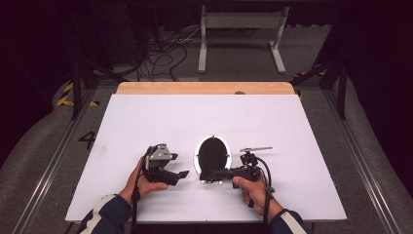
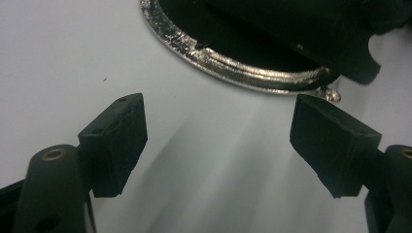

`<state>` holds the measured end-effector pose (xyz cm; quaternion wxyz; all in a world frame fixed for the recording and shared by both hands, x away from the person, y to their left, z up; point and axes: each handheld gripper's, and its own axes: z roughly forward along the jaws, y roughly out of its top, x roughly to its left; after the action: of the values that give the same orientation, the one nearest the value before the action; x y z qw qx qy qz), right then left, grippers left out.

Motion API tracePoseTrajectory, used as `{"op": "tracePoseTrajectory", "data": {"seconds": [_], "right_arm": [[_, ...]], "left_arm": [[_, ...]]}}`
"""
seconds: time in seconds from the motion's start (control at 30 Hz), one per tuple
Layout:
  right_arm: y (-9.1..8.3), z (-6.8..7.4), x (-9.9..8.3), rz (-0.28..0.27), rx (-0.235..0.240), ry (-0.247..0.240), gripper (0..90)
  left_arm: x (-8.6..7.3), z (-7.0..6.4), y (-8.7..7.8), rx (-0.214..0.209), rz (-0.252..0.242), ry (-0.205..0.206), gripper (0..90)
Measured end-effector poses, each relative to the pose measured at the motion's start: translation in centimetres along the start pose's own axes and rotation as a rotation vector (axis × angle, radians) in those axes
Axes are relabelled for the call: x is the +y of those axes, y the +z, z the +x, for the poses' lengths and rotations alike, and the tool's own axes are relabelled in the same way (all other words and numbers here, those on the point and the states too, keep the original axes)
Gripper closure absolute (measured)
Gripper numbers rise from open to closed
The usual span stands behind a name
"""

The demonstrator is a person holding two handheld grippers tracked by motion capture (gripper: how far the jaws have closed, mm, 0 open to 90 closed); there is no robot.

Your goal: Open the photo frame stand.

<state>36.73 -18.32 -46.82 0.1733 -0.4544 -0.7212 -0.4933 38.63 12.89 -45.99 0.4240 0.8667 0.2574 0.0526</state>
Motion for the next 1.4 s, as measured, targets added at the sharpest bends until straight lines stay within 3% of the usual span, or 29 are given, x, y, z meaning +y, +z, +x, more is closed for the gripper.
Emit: {"op": "tracePoseTrajectory", "data": {"seconds": [0.07, 0.13, 0.2, 0.3, 0.4, 0.47, 0.53, 0.63, 0.7, 0.83, 0.87, 0.9, 0.97, 1.03, 1.1, 1.17, 1.2, 1.27, 1.33, 1.4], "right_arm": [[0.0, 0.0, 0.0, 0.004, -0.001, -0.022, 60.4], [0.0, 0.0, 0.0, 0.006, -0.003, -0.057, 60.3], [0.0, 0.0, 0.1, 0.012, -0.008, -0.093, 60.3], [0.0, 0.4, 0.1, 0.010, -0.020, -0.147, 60.3], [0.0, 0.6, 0.0, 0.011, -0.029, -0.198, 60.2], [0.0, 0.7, 0.0, 0.006, -0.036, -0.225, 60.1], [0.0, 1.0, -0.1, 0.008, -0.049, -0.266, 59.9], [0.0, 1.2, -0.2, 0.012, -0.064, -0.326, 59.4], [-0.1, 1.3, -0.3, 0.013, -0.068, -0.339, 59.2], [-0.1, 1.6, -0.4, 0.003, -0.078, -0.384, 59.0], [0.0, 1.6, -0.5, 0.003, -0.080, -0.380, 59.0], [-0.1, 1.5, -0.5, 0.004, -0.081, -0.389, 58.9], [-0.1, 1.7, -0.5, 0.008, -0.087, -0.417, 58.8], [-0.1, 1.9, -0.6, 0.013, -0.102, -0.440, 58.6], [-0.1, 2.0, -0.6, 0.021, -0.118, -0.456, 58.8], [0.1, 2.1, -0.9, 0.045, -0.191, -0.516, 59.1], [0.1, 2.0, -1.1, 0.036, -0.198, -0.520, 59.3], [0.0, 1.6, -0.9, 0.028, -0.173, -0.459, 59.2], [0.0, 1.6, -0.9, 0.026, -0.173, -0.456, 59.2], [0.1, 1.7, -0.9, 0.029, -0.179, -0.461, 59.2]], "left_arm": [[0.4, 0.3, 0.6, -0.032, -0.006, -0.018, 18.6], [0.8, 0.9, 1.3, -0.106, -0.017, -0.072, 16.0], [1.1, 1.3, 1.7, -0.129, -0.009, -0.077, 14.7], [1.3, 1.3, 2.1, -0.130, -0.017, -0.076, 14.8], [1.5, 1.3, 2.5, -0.120, 0.005, -0.062, 13.4], [1.7, 1.1, 2.5, -0.138, -0.005, -0.085, 13.5], [2.0, 0.9, 2.5, -0.152, -0.013, -0.061, 14.1], [2.2, 0.7, 2.4, -0.145, -0.025, -0.062, 16.4], [2.2, 0.9, 2.1, -0.163, -0.052, -0.065, 20.4], [2.3, 1.0, 2.0, -0.163, -0.061, -0.115, 22.6], [2.4, 1.0, 2.2, -0.135, -0.053, -0.111, 20.9], [2.3, 1.2, 2.3, -0.129, -0.051, -0.115, 15.8], [2.2, 1.5, 2.4, -0.124, -0.061, -0.143, 16.1], [2.0, 1.8, 2.5, -0.149, -0.061, -0.160, 16.1], [2.2, 1.7, 2.9, -0.146, -0.036, -0.136, 16.2], [2.6, 1.6, 3.4, -0.135, 0.002, -0.110, 14.9], [2.5, 1.9, 3.6, -0.146, 0.000, -0.128, 11.9], [2.3, 2.2, 3.6, -0.133, -0.004, -0.154, 22.5], [2.4, 2.1, 3.6, -0.137, 0.000, -0.138, 26.6], [2.3, 2.2, 3.6, -0.159, -0.014, -0.154, 30.7]]}}
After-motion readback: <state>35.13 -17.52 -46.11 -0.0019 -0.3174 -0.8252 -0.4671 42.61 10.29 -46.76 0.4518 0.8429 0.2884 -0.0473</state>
